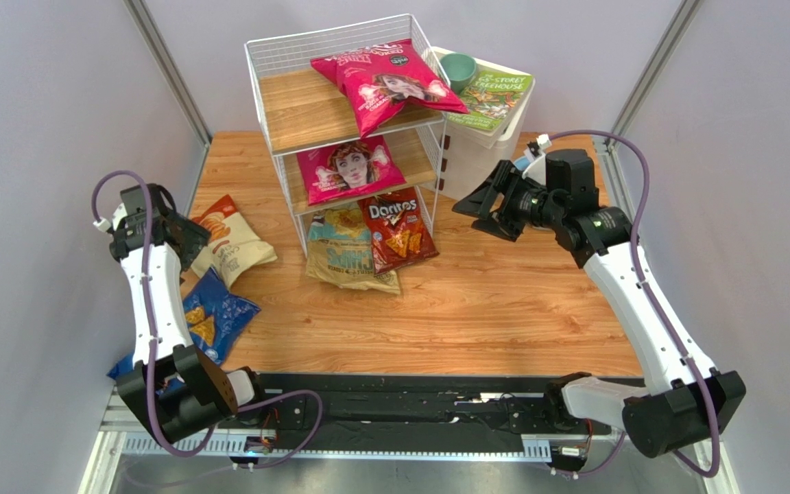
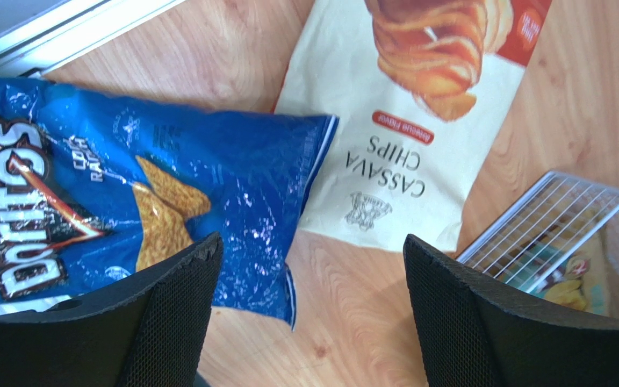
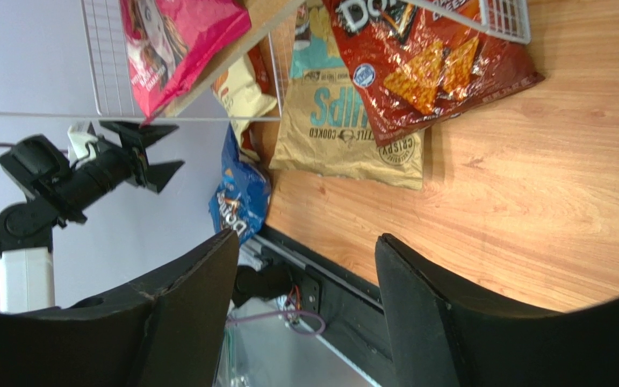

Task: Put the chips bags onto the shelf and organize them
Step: Pick up the potato chip from the center of the board.

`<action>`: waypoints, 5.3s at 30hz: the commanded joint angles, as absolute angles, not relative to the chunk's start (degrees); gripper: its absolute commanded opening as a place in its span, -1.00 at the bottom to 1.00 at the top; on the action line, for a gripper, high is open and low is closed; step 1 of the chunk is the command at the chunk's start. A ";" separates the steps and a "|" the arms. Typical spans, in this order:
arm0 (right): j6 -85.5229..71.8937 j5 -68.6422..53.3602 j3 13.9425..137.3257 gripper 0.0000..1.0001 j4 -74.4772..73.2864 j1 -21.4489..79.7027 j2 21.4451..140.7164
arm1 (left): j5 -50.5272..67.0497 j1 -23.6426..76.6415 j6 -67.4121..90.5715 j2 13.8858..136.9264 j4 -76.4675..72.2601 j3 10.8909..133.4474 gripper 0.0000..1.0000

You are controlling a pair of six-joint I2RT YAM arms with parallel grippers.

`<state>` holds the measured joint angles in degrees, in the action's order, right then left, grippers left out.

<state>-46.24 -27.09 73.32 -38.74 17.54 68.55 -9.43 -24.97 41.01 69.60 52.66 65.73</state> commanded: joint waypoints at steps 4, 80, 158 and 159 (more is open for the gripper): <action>-39.38 -42.79 74.70 0.34 -34.89 16.96 73.82 | 1.21 -34.71 36.92 70.92 43.95 61.79 0.73; -47.55 -48.60 49.13 -0.01 -24.08 11.25 62.40 | 39.81 -38.85 34.89 97.03 -8.08 45.44 -0.54; -70.40 -52.12 78.03 0.51 -2.98 43.94 107.39 | 37.00 -24.52 27.25 47.37 55.73 44.92 -1.00; -69.70 -52.03 78.48 0.51 -3.08 44.12 108.01 | 37.61 -24.43 27.25 47.20 55.11 44.39 -1.00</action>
<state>-70.70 -52.47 73.84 -4.08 43.48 105.91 31.35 -25.41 26.83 48.10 55.86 45.08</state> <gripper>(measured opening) 0.755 0.003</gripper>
